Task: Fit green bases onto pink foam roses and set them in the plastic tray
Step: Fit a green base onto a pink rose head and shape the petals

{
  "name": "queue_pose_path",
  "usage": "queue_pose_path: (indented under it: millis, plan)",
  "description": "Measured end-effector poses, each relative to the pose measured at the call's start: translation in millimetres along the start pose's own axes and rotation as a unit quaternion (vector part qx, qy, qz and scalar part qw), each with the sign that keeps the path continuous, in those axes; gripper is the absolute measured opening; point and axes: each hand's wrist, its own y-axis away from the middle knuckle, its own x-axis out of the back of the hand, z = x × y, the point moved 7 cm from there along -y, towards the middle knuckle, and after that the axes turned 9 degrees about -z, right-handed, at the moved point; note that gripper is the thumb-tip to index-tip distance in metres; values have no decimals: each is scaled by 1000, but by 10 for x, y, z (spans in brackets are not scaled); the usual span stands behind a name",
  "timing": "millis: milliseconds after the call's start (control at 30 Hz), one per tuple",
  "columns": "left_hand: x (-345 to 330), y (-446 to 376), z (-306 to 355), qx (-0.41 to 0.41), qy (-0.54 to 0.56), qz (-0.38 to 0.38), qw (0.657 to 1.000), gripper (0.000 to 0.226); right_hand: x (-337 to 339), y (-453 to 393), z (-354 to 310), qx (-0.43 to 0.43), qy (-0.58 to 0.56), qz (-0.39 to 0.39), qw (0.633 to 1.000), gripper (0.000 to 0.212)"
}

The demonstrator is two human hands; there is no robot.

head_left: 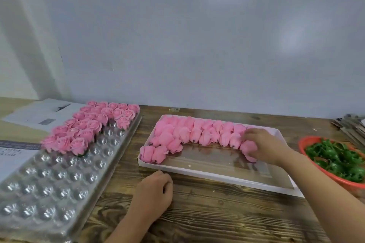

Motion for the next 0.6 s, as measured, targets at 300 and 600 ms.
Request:
queue_pose_path:
  millis: [300, 600]
  plan:
    - [35, 3, 11, -3, 10, 5, 1000, 17, -196, -251, 136, -2, 113, -16, 993, 37]
    - [57, 5, 27, -10, 17, 9, 1000, 18, -248, -309, 192, 5, 160, -21, 987, 40]
